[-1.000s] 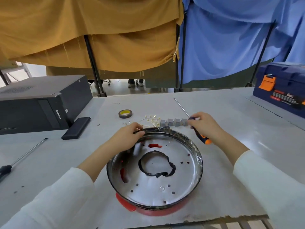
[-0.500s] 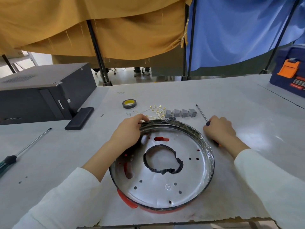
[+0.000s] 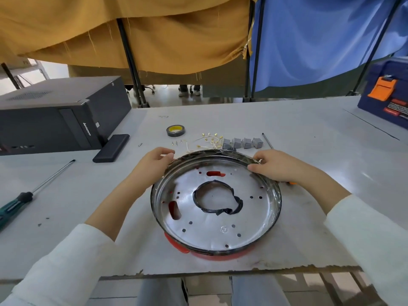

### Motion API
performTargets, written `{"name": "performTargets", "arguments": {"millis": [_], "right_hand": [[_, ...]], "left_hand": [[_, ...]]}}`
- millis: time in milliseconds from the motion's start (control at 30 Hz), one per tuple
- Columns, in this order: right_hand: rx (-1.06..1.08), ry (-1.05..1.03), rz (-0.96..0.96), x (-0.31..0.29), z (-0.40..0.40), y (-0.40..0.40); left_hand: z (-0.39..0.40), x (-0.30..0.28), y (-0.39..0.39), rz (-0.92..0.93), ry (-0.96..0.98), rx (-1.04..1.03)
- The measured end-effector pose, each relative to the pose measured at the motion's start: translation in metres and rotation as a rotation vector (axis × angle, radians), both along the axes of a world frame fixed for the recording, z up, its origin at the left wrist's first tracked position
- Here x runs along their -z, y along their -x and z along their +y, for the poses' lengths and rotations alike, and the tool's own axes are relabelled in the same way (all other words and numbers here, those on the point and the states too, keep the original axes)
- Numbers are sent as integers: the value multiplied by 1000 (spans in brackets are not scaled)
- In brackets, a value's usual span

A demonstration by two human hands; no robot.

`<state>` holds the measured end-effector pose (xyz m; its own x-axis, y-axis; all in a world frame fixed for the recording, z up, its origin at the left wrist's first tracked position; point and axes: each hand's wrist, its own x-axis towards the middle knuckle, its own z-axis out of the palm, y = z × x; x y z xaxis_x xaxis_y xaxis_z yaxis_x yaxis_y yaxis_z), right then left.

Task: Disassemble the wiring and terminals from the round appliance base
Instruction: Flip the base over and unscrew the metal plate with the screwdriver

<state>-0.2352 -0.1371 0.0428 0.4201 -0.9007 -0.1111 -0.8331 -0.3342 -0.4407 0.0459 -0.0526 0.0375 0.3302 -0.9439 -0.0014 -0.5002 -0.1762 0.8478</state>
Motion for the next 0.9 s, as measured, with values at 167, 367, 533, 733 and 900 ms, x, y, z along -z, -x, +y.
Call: {"name": "performTargets", "arguments": {"millis": [167, 367, 533, 733, 900], "right_hand": [[115, 56, -179, -1, 5, 12], [368, 37, -407, -4, 0, 41], [448, 33, -445, 3, 6, 49], [481, 13, -465, -1, 6, 61], [470, -48, -478, -4, 6, 63]], "left_hand": [[22, 8, -4, 334, -45, -90], [38, 23, 9, 318, -99, -11], [32, 31, 26, -44, -71, -42], [33, 26, -14, -316, -61, -123], [38, 24, -56, -400, -110, -146]]}}
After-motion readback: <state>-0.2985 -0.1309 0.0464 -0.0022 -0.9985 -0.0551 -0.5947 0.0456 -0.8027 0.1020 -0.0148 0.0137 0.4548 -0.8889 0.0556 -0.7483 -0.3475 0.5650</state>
